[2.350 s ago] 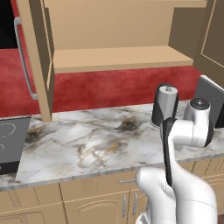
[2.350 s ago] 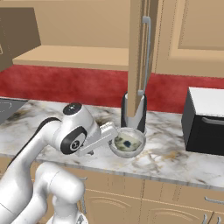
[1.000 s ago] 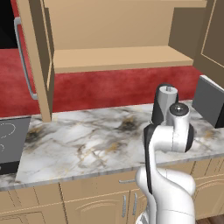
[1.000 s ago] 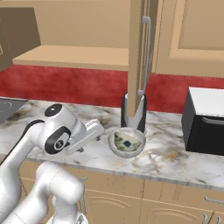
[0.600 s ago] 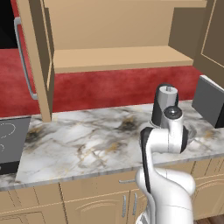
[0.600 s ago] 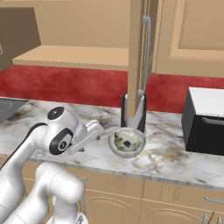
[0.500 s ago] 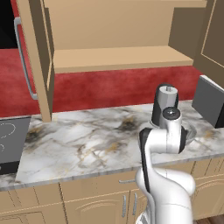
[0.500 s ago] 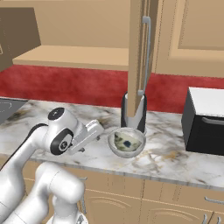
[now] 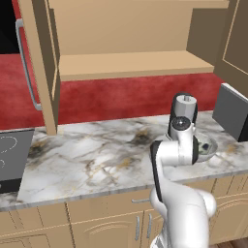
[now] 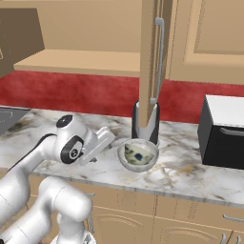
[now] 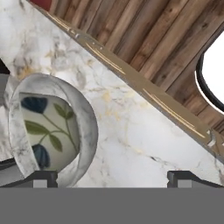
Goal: Pick up the bowls on the counter and stack them on top of one another in the open cabinet. Place the smaller bowl on top of the larger bowl.
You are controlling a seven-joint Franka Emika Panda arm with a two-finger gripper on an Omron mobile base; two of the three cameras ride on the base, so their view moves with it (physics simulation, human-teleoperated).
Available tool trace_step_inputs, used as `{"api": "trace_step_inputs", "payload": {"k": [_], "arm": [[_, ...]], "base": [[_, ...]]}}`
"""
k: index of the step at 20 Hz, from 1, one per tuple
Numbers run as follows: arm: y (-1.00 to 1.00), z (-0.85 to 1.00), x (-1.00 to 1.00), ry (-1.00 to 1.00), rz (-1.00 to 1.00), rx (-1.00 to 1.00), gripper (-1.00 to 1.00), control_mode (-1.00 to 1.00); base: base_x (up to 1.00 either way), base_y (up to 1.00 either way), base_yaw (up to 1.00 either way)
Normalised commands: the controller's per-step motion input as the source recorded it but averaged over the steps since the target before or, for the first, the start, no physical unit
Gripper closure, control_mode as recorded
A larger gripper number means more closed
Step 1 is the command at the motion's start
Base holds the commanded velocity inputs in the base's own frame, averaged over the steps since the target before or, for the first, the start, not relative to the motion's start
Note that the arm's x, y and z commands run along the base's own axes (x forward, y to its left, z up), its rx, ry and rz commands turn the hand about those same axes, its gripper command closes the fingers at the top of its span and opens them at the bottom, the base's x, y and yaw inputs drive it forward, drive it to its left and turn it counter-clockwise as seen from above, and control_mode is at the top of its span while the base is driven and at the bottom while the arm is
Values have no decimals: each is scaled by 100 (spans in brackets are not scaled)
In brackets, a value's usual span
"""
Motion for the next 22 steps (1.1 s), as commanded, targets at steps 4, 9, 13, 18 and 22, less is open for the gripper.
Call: {"api": "trace_step_inputs", "payload": {"k": [4,9,13,18,22], "arm": [[0,-6,19,0,-21,2,-100,-100],[0,-12,6,0,-23,6,-100,-100],[0,-12,7,-1,-23,8,-100,-100],[0,-8,17,-1,-21,7,-100,-100],[0,-11,30,-2,-18,7,-100,-100]], "base": [[0,0,0],[0,0,0],[0,0,0],[0,0,0],[0,0,0]]}}
